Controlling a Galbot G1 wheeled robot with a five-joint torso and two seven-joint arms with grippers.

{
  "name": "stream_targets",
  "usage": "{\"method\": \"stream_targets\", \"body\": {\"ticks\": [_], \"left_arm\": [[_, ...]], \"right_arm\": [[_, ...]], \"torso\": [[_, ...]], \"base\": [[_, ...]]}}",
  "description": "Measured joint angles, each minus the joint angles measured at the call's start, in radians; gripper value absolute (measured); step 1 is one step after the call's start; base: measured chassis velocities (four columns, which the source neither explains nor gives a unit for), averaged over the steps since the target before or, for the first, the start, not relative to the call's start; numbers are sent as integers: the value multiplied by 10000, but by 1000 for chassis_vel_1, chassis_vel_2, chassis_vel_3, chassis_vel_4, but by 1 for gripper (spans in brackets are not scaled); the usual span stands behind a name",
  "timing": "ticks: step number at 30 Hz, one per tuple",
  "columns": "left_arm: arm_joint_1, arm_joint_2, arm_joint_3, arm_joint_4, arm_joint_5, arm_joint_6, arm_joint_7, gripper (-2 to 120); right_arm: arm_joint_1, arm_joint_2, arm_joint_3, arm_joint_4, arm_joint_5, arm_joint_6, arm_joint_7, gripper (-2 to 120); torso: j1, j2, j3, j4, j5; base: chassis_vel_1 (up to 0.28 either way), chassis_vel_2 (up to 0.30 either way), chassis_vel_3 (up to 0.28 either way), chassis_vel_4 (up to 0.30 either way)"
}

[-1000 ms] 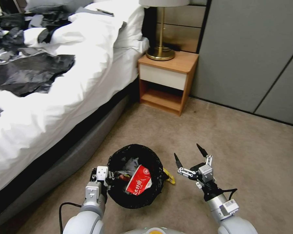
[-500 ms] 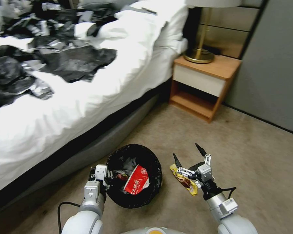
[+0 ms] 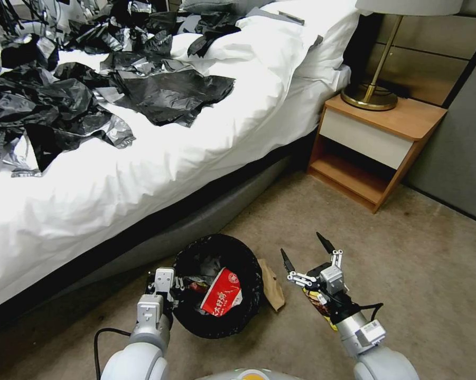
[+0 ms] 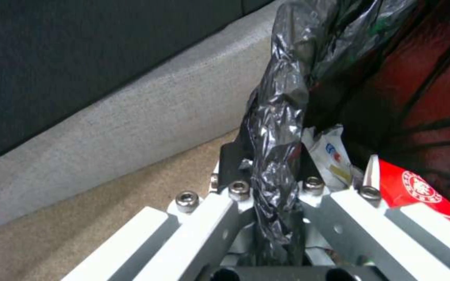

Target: Pick up the trash bin, then pick up the garbage from the floor and place it into the trash bin.

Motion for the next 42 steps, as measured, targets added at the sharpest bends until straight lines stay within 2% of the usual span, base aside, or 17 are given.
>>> {"method": "stream_targets", "body": {"ticks": [15, 19, 22, 23, 26, 34, 42], "left_arm": [[55, -11, 34, 24, 56, -38, -1, 0], [88, 0, 36, 14, 62, -51, -2, 0], [123, 7, 41, -21, 63, -62, 0, 0], [123, 7, 41, -21, 63, -62, 0, 0], [155, 29, 49, -70, 63, -62, 9, 0], [233, 56, 8, -139, 55, -64, 19, 0], [154, 56, 18, -121, 42, -64, 22, 0]], "right_arm": [[179, -116, 301, -246, 62, -262, -277, 100], [244, -321, 353, -300, 295, -793, -389, 100], [377, -670, 237, -350, 681, -1822, -381, 100], [377, -670, 237, -350, 681, -1822, -381, 100], [637, -991, -62, -469, 1123, -3043, -298, 100], [1031, -1037, -299, -956, 692, -4019, -427, 100], [1220, -1119, -109, -1808, 461, -4384, -949, 100]], "torso": [[0, 0, -1, 1, 1], [0, 0, 0, 1, 1], [0, 0, 0, 2, 0], [0, 0, 0, 2, 0], [0, 0, 0, 2, -1], [0, 0, 0, 2, 0], [0, 0, 0, 0, 0]], "base": [[0, 0, 0, 0], [0, 0, 0, 0], [0, 0, 0, 0], [0, 0, 0, 0], [0, 0, 0, 0], [0, 0, 0, 0], [0, 0, 0, 0]]}}
